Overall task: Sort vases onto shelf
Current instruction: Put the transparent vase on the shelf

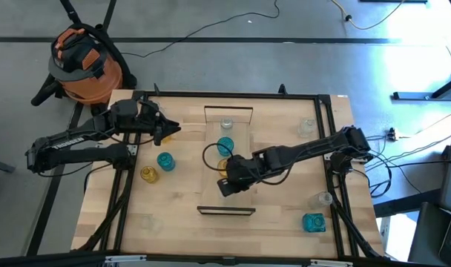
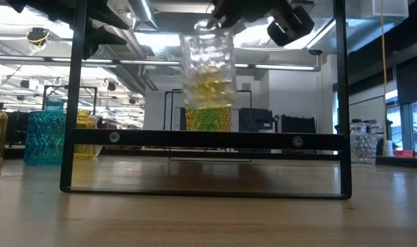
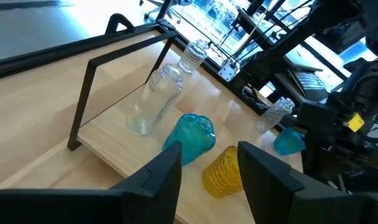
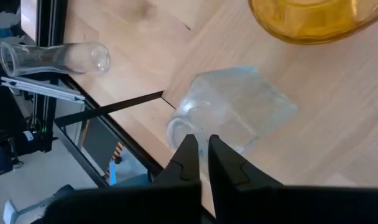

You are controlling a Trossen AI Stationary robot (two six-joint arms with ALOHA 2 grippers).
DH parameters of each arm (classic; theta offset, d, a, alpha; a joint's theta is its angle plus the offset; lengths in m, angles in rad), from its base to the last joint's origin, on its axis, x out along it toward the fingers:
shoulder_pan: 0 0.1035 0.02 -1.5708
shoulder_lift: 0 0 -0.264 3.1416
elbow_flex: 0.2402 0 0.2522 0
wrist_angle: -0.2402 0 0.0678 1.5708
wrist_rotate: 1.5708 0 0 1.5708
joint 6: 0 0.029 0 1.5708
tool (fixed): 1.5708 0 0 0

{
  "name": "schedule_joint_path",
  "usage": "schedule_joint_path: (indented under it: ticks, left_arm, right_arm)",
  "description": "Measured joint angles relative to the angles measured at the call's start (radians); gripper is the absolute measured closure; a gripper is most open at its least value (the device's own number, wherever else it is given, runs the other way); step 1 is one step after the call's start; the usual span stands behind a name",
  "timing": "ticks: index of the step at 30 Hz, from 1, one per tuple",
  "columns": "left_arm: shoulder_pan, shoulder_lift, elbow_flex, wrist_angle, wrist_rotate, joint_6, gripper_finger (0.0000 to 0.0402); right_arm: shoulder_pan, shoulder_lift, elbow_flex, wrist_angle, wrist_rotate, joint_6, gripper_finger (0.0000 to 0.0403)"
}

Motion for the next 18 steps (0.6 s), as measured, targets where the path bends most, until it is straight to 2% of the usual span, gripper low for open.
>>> schedule_joint_path:
  ticks: [11,18]
  left_arm:
    - [0.0,0.0,0.0,-0.002,0.002,0.05,0.0253]
    - [0.0,0.0,0.0,-0.011,0.005,0.047,0.0253]
  right_arm:
    - [0.0,0.054,0.001,0.018,-0.053,0.004,0.0403]
    - [0.0,0.023,0.01,0.06,-0.048,-0.002,0.0403]
